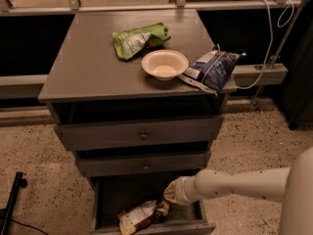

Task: Pick brown chip bag from bottom drawer and place on counter

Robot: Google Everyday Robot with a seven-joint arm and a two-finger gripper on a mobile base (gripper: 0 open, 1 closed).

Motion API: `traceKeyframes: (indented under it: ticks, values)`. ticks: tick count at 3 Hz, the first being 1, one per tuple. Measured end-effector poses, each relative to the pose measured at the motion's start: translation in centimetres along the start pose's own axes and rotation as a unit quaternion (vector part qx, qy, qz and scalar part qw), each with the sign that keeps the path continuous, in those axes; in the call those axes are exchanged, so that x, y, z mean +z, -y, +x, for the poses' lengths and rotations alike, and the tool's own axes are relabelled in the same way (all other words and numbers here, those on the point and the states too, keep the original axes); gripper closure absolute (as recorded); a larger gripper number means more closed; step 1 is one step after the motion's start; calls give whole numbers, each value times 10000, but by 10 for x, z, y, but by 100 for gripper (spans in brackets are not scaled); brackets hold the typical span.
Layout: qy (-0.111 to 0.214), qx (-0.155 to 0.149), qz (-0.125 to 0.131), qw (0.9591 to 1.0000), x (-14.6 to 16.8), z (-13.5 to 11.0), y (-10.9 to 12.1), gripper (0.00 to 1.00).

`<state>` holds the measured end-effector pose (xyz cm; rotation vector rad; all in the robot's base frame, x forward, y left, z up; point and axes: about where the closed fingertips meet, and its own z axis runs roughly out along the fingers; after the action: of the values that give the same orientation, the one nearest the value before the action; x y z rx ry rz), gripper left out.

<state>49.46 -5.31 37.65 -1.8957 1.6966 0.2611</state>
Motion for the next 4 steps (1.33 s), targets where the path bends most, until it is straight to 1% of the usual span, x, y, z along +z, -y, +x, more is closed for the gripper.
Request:
traceKeyframes:
  ticks: [1,2,3,4]
  values:
    - [421,-476,-41,9980,25,8,-6,53]
    - [550,-887,-105,9945,34,0,-7,22]
    - [798,-1046,-371,9906,66,-1,-10,1]
    - [1261,-1089,-450,9850,99,3,-13,0]
